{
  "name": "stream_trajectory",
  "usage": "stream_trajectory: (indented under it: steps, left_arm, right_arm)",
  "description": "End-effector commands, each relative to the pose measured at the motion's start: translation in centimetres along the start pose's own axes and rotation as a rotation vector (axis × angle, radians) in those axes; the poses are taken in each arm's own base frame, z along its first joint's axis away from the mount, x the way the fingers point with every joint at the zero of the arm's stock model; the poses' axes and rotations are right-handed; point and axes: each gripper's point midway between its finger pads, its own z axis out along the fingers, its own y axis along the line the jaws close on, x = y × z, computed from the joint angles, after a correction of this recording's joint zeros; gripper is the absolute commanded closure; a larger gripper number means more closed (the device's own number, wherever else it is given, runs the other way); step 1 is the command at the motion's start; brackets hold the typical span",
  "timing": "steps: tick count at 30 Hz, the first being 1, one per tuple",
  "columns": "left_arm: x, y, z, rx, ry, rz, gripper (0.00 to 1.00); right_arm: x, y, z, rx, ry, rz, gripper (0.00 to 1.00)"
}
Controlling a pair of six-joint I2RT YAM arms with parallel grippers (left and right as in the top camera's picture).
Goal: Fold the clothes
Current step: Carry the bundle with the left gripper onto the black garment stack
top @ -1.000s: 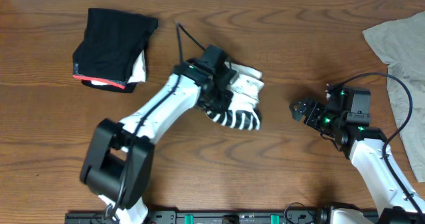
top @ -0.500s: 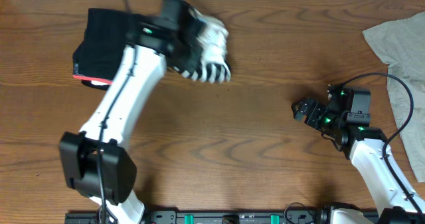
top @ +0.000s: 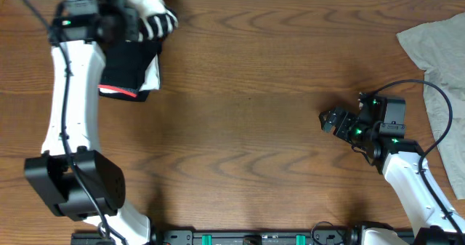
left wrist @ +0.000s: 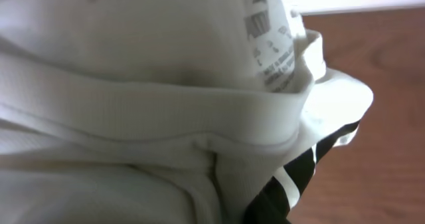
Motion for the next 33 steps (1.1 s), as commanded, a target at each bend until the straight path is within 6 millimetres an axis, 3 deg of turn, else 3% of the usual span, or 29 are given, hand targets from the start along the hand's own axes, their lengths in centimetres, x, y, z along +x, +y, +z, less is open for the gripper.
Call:
stream_trajectory:
  steps: [1,7,11,16,21,28,33]
  left_arm:
    - [-0.7,1.5,0.2,0.026,-0.030,-0.092,0.83]
    - [1.8,5.2,4.6,-0.007,0.036,-0.306,0.85]
    - [2.5,6.1,7.1,0.087,0.033,-0.505,0.91]
    - [0.2,7.3,6.6,0.236,-0.050,-0.757,0.94]
    - [-2.3,7.3,4.9,0.348,-0.122,-0.838,0.94]
    - [-0.7,5.6,5.9,0.342,-0.043,-0.904,0.94]
    - [1.6,5.9,6.3,0.274,0.039,-0.973,0.94]
  right_arm:
    - [-0.4,-0.2,-0.2,0.004,-0.015,0.005,0.01]
    - [-0.4,-0.2,-0.2,0.004,-0.015,0.005,0.01]
    - [-0.4,-0.2,-0.2,0.003,-0.015,0.005,0.01]
    - [-0.4,-0.2,-0.2,0.003,-0.015,0.005,0.01]
    - [-0.4,-0.2,-0.2,0.004,-0.015,0.005,0.01]
    - [-0.4,-0.2,-0.2,0.003,-0.015,0.005,0.01]
    - [-0.4,-0.2,-0.2,0.004,-0.015,0.005,0.01]
